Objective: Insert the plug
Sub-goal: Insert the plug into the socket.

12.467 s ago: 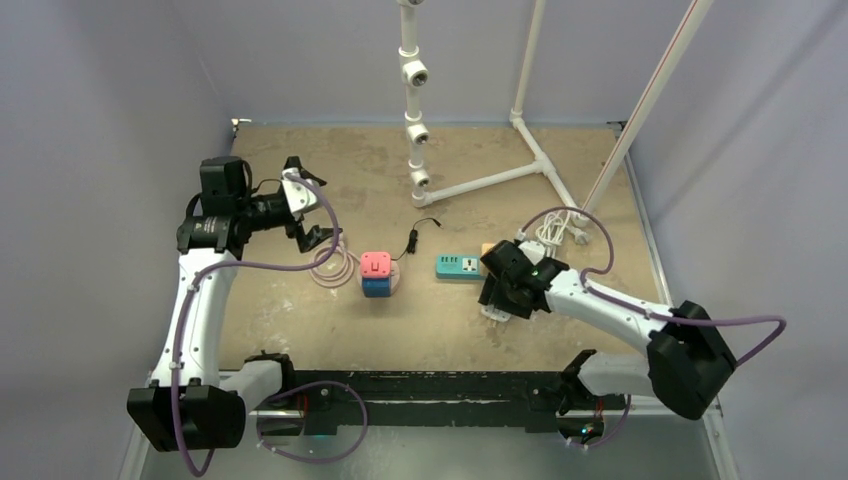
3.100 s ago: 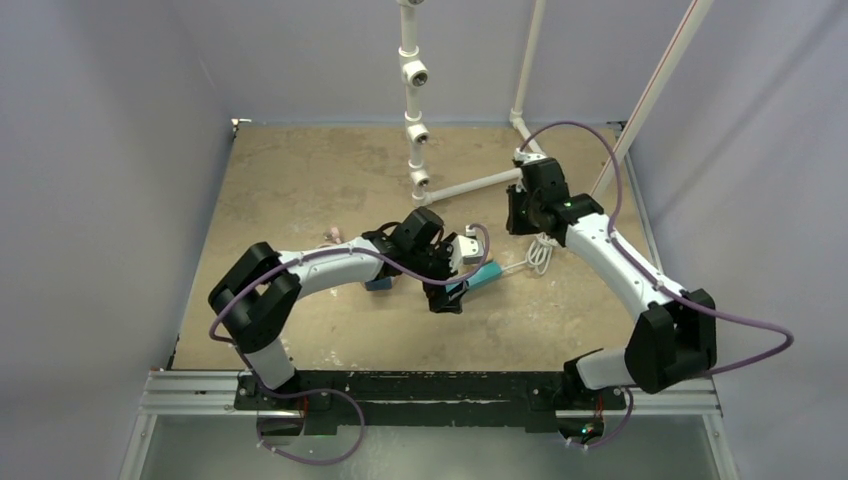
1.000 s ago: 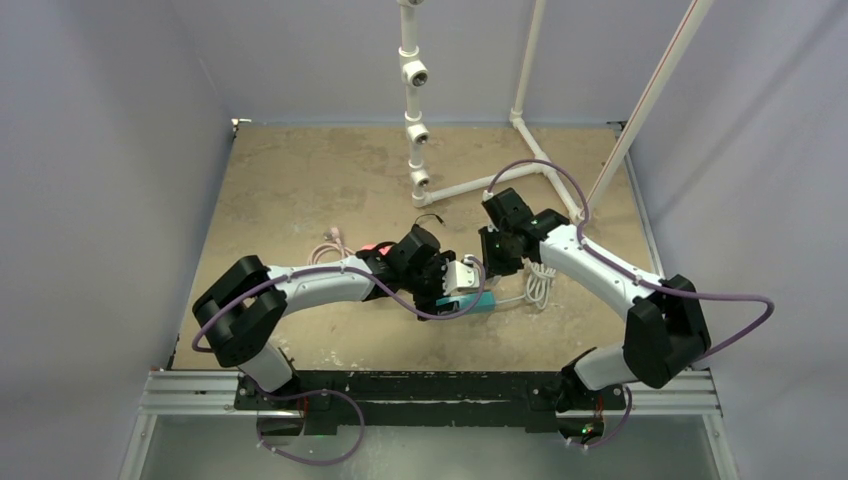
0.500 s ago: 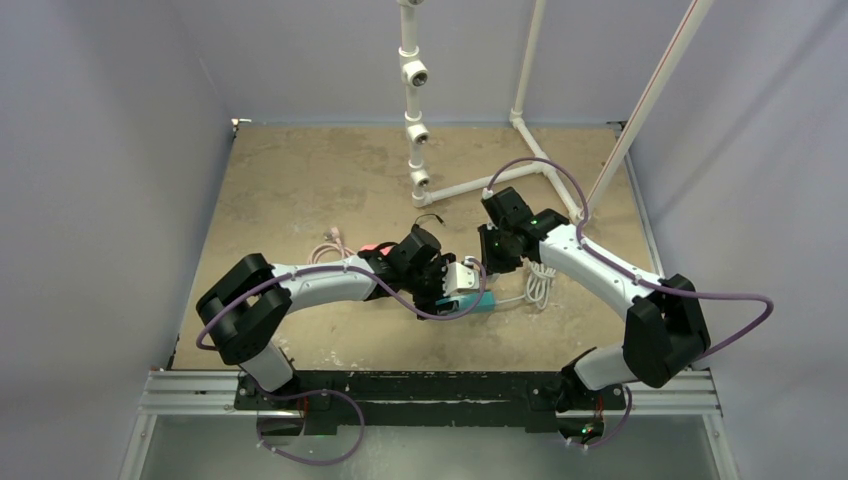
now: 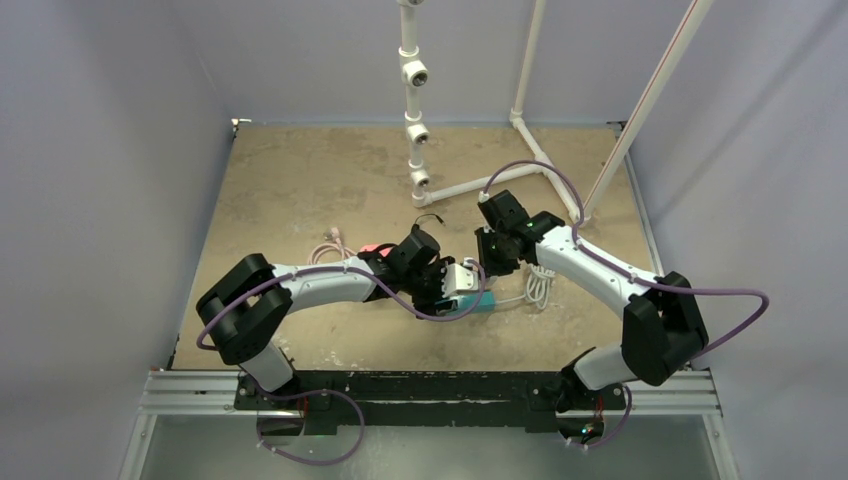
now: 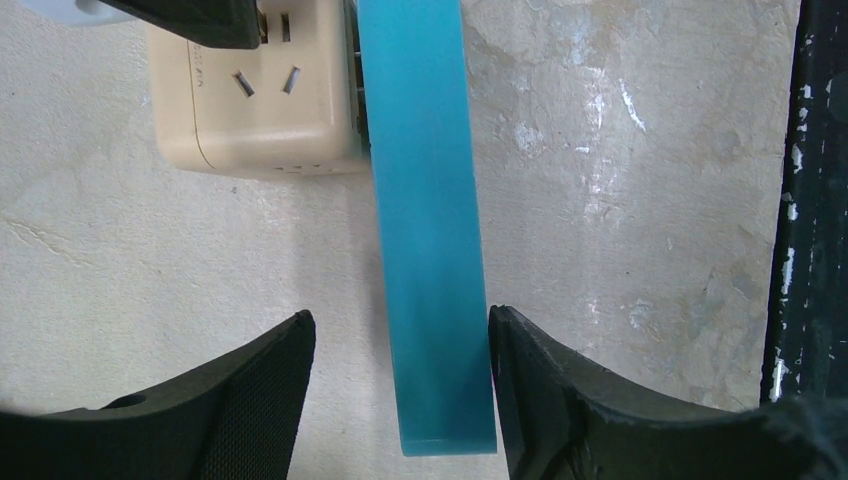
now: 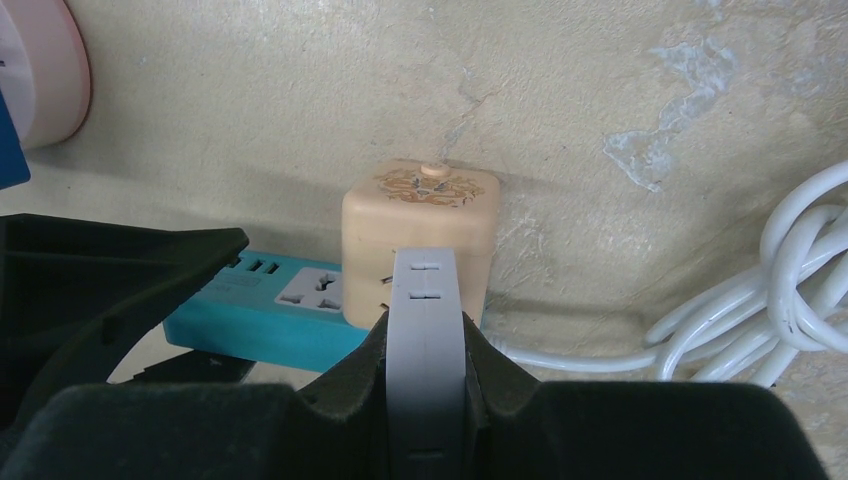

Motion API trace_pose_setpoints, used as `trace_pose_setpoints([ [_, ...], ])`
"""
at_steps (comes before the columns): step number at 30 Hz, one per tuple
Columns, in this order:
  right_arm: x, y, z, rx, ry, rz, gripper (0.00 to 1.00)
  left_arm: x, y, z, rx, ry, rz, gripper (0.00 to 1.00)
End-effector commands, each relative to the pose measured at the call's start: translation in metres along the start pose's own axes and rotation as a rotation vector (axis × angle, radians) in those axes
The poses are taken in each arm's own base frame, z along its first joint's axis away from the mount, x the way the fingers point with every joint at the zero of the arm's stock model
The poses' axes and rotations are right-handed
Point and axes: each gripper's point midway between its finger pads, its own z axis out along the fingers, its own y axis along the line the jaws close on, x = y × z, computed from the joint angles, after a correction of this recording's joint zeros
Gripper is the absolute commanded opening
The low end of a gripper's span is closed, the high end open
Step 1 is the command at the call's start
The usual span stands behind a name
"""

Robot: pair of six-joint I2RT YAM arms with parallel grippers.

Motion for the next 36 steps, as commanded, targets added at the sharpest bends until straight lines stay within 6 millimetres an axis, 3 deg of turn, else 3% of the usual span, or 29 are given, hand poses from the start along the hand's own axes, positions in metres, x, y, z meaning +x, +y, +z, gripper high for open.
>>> trace_pose_setpoints([
  [1,0.002,0.002,0.001,-0.006,0.000,0.003,0.00,-0.008,0.002,-0.001,-0.003,-0.037,-0.003,0.62],
  [36,0.009,0.005,-0.013,-0.036,0.013,0.004,0.00,-0.009,-0.001,-0.001,0.002,-0.051,-0.024,0.54],
])
